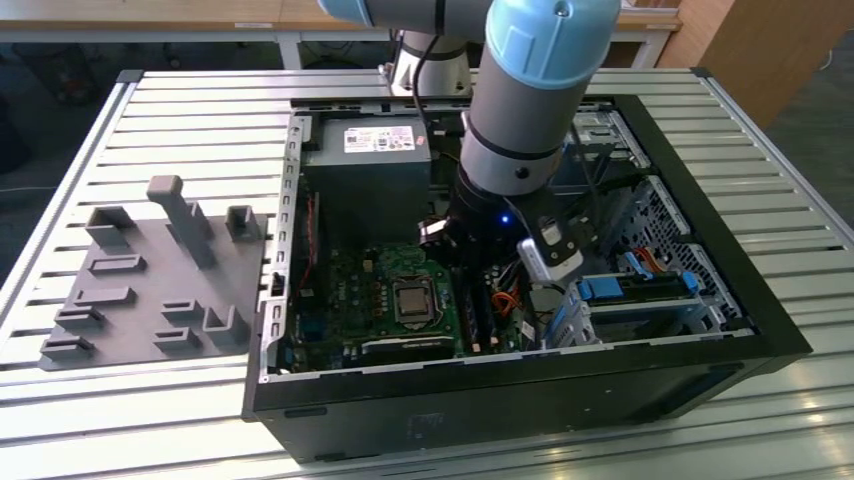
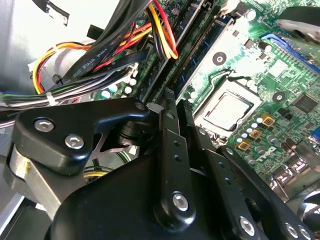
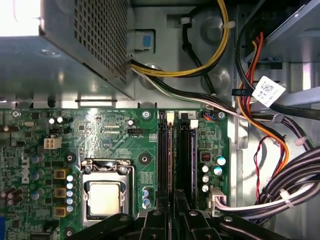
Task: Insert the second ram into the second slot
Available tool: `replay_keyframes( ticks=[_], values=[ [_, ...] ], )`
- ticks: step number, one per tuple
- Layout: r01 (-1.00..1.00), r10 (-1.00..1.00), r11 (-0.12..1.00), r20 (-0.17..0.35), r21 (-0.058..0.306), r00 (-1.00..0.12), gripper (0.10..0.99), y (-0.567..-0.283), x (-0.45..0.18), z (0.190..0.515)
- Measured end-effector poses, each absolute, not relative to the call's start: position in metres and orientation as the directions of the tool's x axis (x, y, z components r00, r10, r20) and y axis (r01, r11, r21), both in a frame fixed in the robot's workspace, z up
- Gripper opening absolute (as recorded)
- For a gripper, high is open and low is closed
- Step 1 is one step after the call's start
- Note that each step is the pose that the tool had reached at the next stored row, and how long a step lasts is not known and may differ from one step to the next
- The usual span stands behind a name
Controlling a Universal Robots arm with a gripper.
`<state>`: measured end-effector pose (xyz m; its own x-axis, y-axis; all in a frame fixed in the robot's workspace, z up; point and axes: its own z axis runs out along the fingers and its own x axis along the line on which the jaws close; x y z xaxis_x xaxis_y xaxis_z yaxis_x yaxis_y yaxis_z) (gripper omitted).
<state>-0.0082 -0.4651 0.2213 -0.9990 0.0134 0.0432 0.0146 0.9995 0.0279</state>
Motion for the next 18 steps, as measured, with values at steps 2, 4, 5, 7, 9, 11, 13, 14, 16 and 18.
replay_keyframes(
  ticks=[2,4,5,7,9,11,13,14,16,18],
  values=[
    [0.015,0.013,1.000,0.043,0.027,-0.999,0.208,-0.4651,-0.0082,0.2240],
    [0.014,0.013,1.000,0.043,0.024,-0.999,0.208,-0.4651,-0.0081,0.2262],
    [0.014,0.013,1.000,0.043,0.023,-0.999,0.208,-0.4651,-0.0081,0.2270],
    [0.015,0.014,1.000,0.044,0.019,-0.999,0.129,-0.4650,-0.0079,0.2278],
    [0.015,0.014,1.000,0.045,0.018,-0.999,0.106,-0.4650,-0.0079,0.2279],
    [0.015,0.014,1.000,0.045,0.018,-0.999,0.106,-0.4650,-0.0079,0.2279],
    [0.015,0.014,1.000,0.044,0.017,-0.999,0.106,-0.4650,-0.0079,0.2273],
    [0.015,0.014,1.000,0.044,0.017,-0.999,0.106,-0.4650,-0.0079,0.2265],
    [0.015,0.014,1.000,0.044,0.017,-0.999,0.106,-0.4650,-0.0079,0.2244],
    [0.015,0.014,1.000,0.044,0.017,-0.999,0.106,-0.4650,-0.0079,0.2224]
  ],
)
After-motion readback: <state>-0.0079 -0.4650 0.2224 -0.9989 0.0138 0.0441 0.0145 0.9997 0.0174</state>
